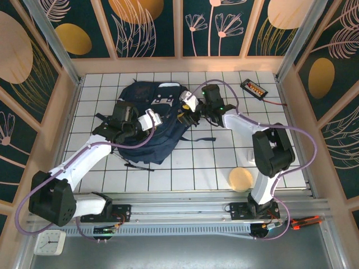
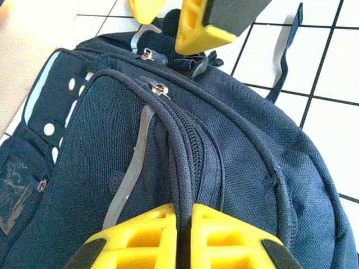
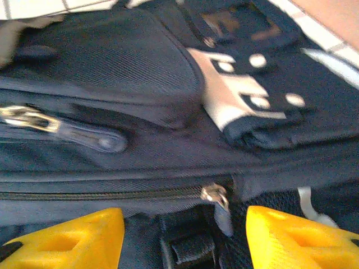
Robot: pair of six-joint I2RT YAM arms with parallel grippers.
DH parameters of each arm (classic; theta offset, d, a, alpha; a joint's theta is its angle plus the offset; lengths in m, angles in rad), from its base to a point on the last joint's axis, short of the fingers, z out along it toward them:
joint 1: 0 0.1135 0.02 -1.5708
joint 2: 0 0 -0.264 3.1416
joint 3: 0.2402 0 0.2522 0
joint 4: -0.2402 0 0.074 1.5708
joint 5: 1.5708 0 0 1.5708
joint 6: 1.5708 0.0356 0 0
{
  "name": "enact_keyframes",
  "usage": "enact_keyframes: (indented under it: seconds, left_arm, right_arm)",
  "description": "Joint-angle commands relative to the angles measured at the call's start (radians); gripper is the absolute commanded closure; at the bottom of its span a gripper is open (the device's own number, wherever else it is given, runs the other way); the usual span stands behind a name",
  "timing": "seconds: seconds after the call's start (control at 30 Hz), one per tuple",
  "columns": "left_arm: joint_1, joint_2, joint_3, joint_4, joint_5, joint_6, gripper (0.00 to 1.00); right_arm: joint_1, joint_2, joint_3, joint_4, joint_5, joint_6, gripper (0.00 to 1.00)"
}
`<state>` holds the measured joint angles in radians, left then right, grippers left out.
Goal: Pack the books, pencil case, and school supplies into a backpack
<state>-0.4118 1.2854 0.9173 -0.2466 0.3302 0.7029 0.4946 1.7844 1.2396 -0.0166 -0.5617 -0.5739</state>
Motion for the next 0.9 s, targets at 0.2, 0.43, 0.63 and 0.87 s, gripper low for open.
enact_keyframes:
  seconds: [0.2,0.43,0.63,0.87]
  left_arm:
    - [-0.005,-0.025,0.020,0.017,0.008,0.007,1.00]
    - [-0.005,-0.026,0.015,0.019,0.011,0.010,1.00]
    - [-0.005,-0.032,-0.001,0.024,0.013,0.017,1.00]
    - [-0.005,-0.028,-0.001,0.035,0.027,0.010,1.00]
  right_arm:
    - [0.048,0.119,0.134,-0.078,-0.157,-0.130,0.42]
    - [0.068,0.188,0.207,-0.088,-0.170,-0.105,0.43]
    - [0.071,0.200,0.249,-0.105,-0.210,-0.090,0.47]
    - [0.103,0.201,0.263,-0.148,-0.216,-0.097,0.66]
